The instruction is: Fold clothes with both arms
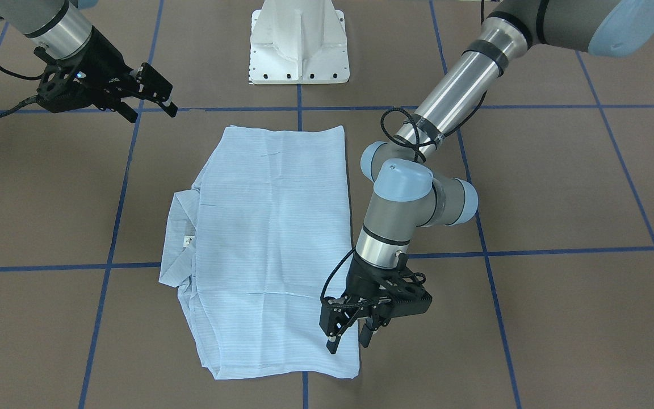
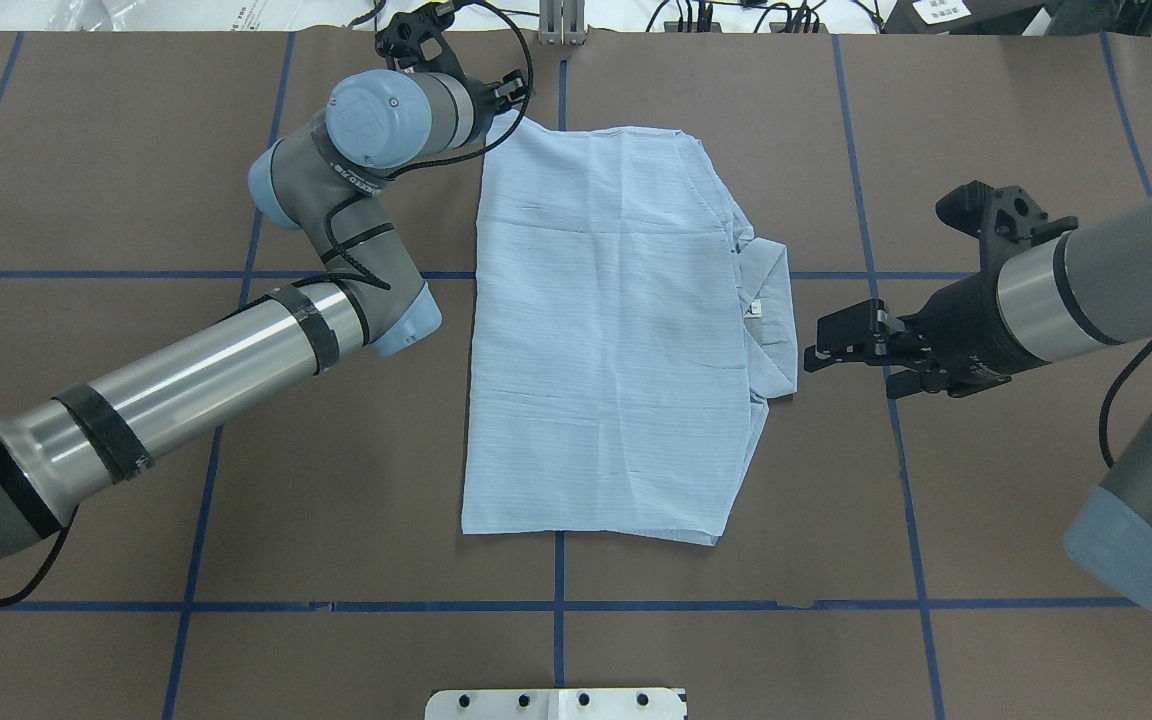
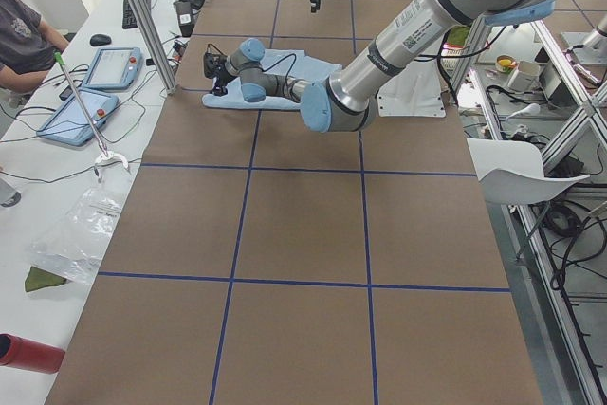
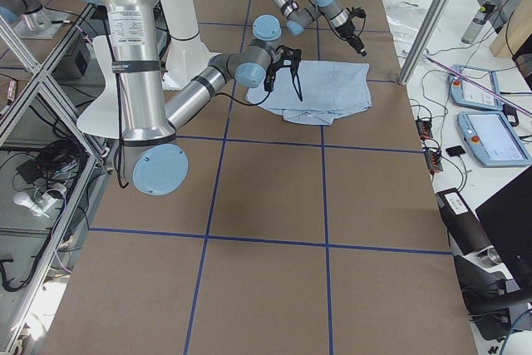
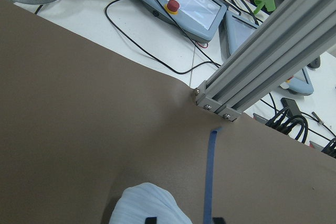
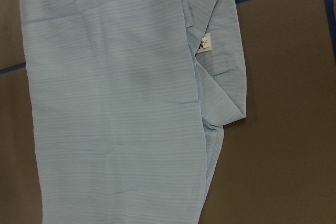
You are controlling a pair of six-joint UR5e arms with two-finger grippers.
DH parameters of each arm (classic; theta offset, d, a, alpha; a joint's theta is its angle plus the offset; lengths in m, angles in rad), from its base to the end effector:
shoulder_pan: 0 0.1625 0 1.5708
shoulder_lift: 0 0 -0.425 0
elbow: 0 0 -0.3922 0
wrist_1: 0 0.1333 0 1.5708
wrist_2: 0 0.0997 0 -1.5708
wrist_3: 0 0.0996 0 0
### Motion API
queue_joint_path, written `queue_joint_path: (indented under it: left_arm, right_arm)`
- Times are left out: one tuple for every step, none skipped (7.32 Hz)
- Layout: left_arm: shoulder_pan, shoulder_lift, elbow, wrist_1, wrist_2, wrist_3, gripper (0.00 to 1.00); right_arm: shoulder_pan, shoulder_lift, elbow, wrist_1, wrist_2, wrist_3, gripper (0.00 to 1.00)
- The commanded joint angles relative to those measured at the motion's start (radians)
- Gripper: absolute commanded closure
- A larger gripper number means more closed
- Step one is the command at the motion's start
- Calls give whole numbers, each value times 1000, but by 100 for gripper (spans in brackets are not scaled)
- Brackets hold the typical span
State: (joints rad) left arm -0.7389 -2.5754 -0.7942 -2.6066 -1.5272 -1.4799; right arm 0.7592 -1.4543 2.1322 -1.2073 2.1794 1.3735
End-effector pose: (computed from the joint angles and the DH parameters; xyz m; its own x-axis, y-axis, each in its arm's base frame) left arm 0.5472 -0.6848 0.2369 0.2863 -0.1382 -0.9481 0.6804 0.7261 0.0997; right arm -0.2926 -0.3829 0.2939 0.3998 0.1576 0.9030 -0.1310 0.9848 -0.1139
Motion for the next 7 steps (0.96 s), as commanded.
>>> queue_joint_path:
  left_arm:
    - [-5, 109, -163, 84, -107, 4, 0]
    - [-5, 248, -388, 202, -204, 4, 0]
    - [-4, 335, -568, 318, -212, 1, 0]
    - [16, 387, -712, 448, -215, -11, 0]
    - [54, 449, -844, 571, -249, -29, 0]
    - [100, 534, -943, 592, -261, -108, 0]
    - [195, 619, -1036, 591, -243, -185, 0]
  right_arm:
    - [-1, 0, -14, 0, 8, -2, 0]
    - [0, -1, -29, -2, -21, -2, 0]
    - [-1, 0, -35, -2, -44, -2, 0]
    - [-1, -3, -38, -2, -50, -2, 0]
    - [-1, -3, -40, -2, -52, -2, 0]
    - [-1, -3, -38, -2, -53, -2, 0]
    - [-1, -3, -37, -2, -53, -2, 0]
